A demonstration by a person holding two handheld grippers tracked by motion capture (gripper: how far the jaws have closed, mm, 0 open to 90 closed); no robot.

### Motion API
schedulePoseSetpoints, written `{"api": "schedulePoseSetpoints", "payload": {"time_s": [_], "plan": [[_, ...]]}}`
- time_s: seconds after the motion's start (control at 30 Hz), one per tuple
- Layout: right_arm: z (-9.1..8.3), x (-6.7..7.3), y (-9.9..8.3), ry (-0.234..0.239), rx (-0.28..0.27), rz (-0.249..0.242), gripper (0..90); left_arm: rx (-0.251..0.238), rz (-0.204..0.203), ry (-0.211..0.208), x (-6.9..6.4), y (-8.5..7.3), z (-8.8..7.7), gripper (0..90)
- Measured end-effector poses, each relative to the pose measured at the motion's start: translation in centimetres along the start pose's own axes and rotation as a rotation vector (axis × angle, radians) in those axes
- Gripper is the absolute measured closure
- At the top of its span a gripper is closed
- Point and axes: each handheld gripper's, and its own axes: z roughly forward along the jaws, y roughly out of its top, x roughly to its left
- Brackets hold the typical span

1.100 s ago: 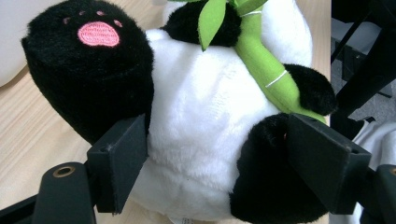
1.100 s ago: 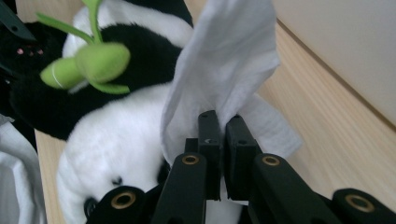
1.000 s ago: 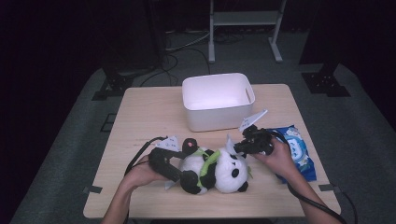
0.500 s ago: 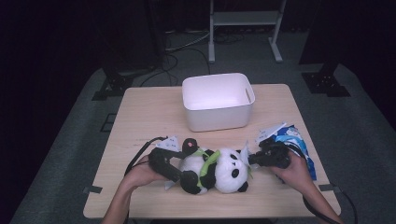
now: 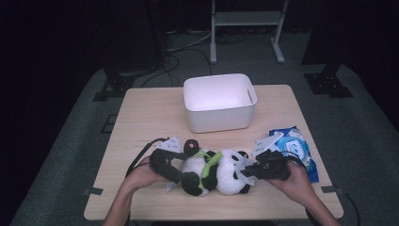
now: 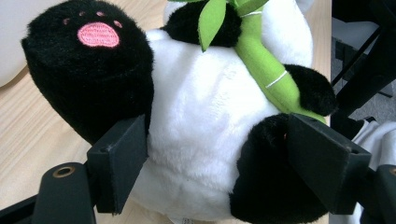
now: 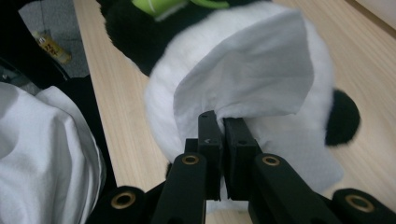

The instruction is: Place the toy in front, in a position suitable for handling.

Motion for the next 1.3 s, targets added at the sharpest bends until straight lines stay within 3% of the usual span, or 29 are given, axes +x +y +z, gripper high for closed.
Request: {"api": "schedulePoseSetpoints", "payload": {"time_s": [0.2, 0.3, 0.57, 0.7, 1.13, 1.3], "plan": [[1.1, 1.1, 2.3, -0.008, 0.024, -0.068, 86.0, 0.005, -0.003, 0.003, 0.0, 0.0, -0.1, 20.2], [1.2, 1.3, 2.9, 0.018, 0.008, -0.079, 86.0, 0.003, -0.001, 0.000, 0.0, 0.1, 0.0, 20.2], [3.7, 2.9, 5.3, 0.044, 0.046, -0.148, 86.1, 0.005, 0.003, 0.005, -0.1, 0.2, 0.0, 20.0], [4.8, 3.2, 6.9, 0.013, 0.065, -0.183, 86.1, 0.008, 0.006, 0.005, -0.2, 0.2, 0.0, 19.8], [4.7, 3.3, 9.7, 0.013, 0.036, -0.193, 86.2, 0.008, 0.002, 0.008, -0.3, 0.2, 0.0, 19.3], [5.7, 2.9, 11.7, 0.009, 0.070, -0.202, 86.2, 0.008, 0.006, 0.007, -0.3, 0.1, 0.0, 19.0]]}}
